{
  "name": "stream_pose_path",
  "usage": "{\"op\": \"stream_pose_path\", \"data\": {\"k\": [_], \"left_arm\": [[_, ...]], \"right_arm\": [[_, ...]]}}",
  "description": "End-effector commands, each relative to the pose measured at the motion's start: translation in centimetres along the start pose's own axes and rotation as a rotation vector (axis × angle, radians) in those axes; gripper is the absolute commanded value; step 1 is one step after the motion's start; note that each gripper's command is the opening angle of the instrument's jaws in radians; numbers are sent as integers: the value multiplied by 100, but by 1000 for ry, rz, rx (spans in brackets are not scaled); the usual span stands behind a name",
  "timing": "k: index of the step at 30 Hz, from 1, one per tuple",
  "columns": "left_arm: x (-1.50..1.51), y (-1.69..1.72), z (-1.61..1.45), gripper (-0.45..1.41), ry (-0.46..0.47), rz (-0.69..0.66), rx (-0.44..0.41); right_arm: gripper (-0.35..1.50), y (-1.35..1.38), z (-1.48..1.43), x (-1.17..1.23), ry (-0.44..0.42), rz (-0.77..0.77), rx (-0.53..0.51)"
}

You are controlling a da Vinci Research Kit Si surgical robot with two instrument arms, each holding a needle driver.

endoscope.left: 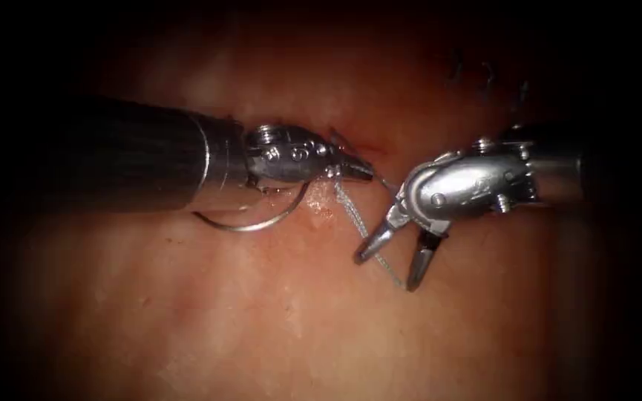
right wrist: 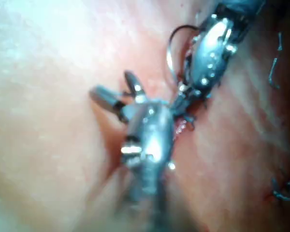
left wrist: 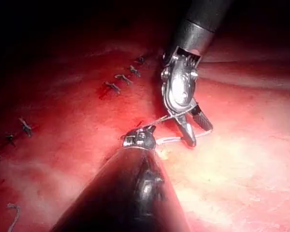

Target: Wound Closure

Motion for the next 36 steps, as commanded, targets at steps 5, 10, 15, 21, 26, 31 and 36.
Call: {"op": "stream_pose_path", "data": {"k": [5, 10, 15, 21, 26, 31, 36], "left_arm": [[0, -5, 4, -45, 3, 5, -2], [0, -4, 3, -45, 3, 5, -3], [0, -3, 3, -45, 3, 6, -4], [-1, -3, 1, -45, 3, 2, -6], [-2, -3, -3, -45, 4, -2, -12], [-1, -4, -7, -45, 5, -2, -16], [-4, -1, -11, -45, 7, 1, -23]], "right_arm": [[106, 13, 16, -8, -11, -8, 2], [106, 12, 12, -16, -48, -2, 23], [100, 15, 10, -25, -53, 0, 23], [21, 21, 13, -24, -52, 0, 3], [-35, 23, 21, -19, -38, -1, 50], [-35, 28, 21, -17, -34, -5, 73], [-35, 31, 16, -14, -32, 13, 52]]}}
